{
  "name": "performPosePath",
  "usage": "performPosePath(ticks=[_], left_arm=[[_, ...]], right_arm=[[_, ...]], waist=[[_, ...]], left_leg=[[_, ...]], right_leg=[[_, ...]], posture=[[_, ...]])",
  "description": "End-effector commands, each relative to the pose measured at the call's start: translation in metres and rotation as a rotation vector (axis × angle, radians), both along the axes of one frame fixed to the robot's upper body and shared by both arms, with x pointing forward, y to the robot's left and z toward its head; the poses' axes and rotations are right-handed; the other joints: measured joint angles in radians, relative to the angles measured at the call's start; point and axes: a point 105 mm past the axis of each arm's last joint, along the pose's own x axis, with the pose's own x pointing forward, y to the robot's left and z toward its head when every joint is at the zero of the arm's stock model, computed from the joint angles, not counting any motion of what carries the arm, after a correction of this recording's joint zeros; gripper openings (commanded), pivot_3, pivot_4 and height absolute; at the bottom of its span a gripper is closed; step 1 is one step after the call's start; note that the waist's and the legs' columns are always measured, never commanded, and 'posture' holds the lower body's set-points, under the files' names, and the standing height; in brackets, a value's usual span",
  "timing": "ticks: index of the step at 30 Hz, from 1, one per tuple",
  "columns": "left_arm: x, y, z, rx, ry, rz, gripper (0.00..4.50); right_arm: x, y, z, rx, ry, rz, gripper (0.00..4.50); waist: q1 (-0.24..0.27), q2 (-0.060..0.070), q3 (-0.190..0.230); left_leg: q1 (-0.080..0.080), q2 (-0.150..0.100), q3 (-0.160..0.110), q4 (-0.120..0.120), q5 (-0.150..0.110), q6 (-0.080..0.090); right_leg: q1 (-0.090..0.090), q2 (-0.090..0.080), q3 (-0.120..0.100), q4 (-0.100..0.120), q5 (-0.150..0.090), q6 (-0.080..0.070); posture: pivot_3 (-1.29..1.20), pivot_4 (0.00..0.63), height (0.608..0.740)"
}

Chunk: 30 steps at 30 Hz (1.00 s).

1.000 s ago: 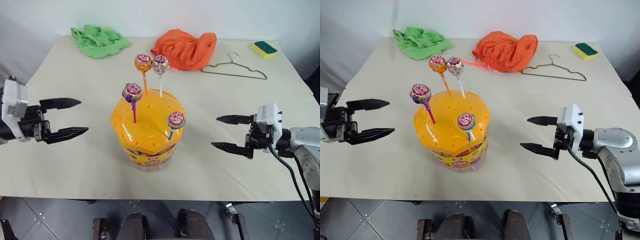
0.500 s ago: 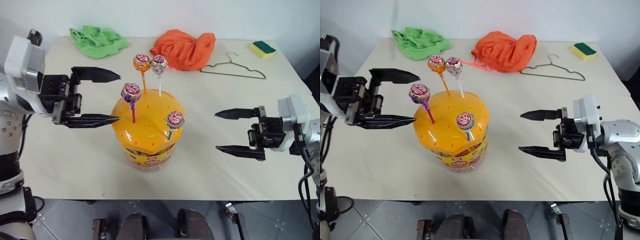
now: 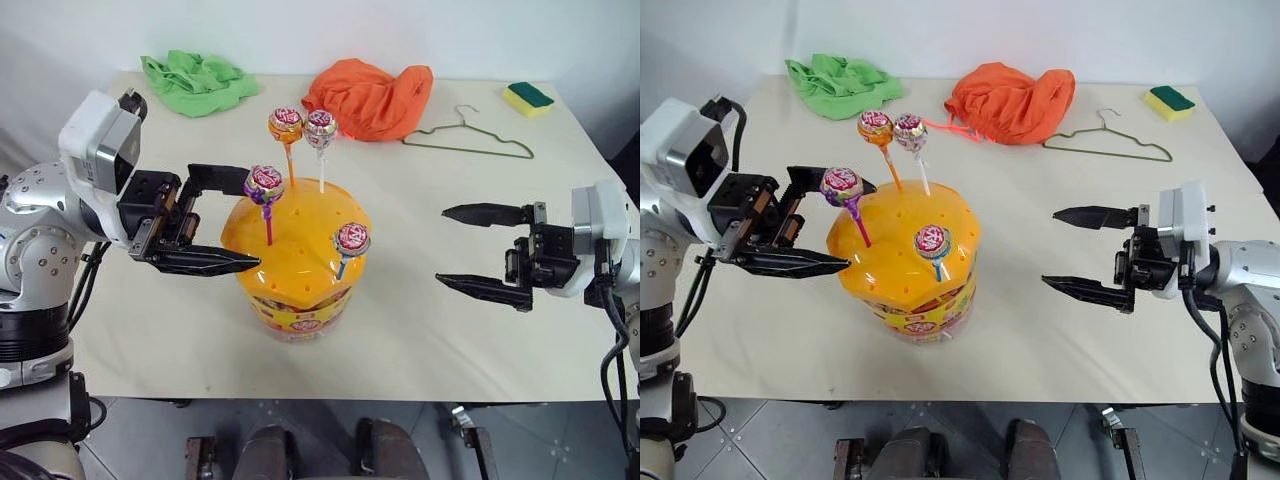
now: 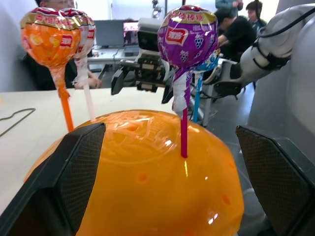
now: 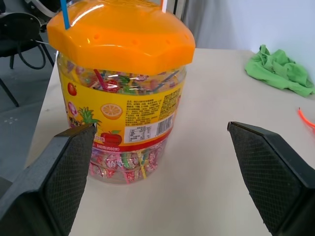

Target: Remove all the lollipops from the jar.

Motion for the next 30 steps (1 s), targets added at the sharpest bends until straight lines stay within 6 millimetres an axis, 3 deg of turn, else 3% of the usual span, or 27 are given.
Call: performPosePath(ticks=[1,9,14,24,27,30], left_arm=[[-0.015,-0.009,0.005,-0.023,-0.024,-0.135,4.10],[-0.014,-0.009,0.013,-0.060,-0.040,-0.161,1.71],[-0.014,-0.009,0.031,-0.125,-0.069,-0.155,0.07],[-0.011,-0.011,0.073,-0.256,-0.179,-0.079,0.02],[0.002,-0.005,0.098,-0.340,-0.246,0.115,0.02],[0.037,0.014,0.100,-0.235,-0.226,0.476,0.02]], right_arm=[[-0.006,0.000,0.010,-0.021,-0.069,-0.006,4.50],[-0.006,-0.004,0.015,-0.028,-0.083,-0.015,4.50],[-0.009,-0.007,0.019,-0.013,-0.096,0.013,4.50],[-0.004,-0.013,0.023,-0.035,-0.102,0.000,4.50],[-0.002,-0.015,0.023,-0.043,-0.100,-0.003,4.50],[-0.006,-0.016,0.026,-0.037,-0.089,0.014,4.50]], waist=[[0.001,0.000,0.000],[-0.002,0.000,0.000],[0.000,0.000,0.000],[-0.002,0.000,0.000],[-0.001,-0.001,0.000],[-0.005,0.000,0.000]], left_leg=[[0.000,0.000,0.000,0.000,0.000,0.000],[0.000,0.000,0.000,0.000,0.000,0.000],[0.000,0.000,-0.001,0.000,0.000,0.000],[0.000,0.000,-0.001,0.001,0.000,0.000],[0.000,0.000,-0.001,0.001,0.000,0.000],[0.000,0.000,-0.002,0.001,0.000,0.000]], right_leg=[[0.000,0.000,0.000,0.000,0.000,0.000],[0.000,0.000,0.000,0.000,0.000,0.000],[0.000,0.000,0.000,0.000,0.000,0.000],[0.000,0.000,0.000,0.000,0.000,0.000],[0.000,0.000,0.000,0.000,0.000,0.000],[0.000,0.000,0.001,0.001,0.000,0.000]], posture=[[0.00,0.150,0.740],[0.00,0.150,0.740],[0.00,0.150,0.740],[0.00,0.150,0.740],[0.00,0.150,0.740],[0.00,0.150,0.740]])
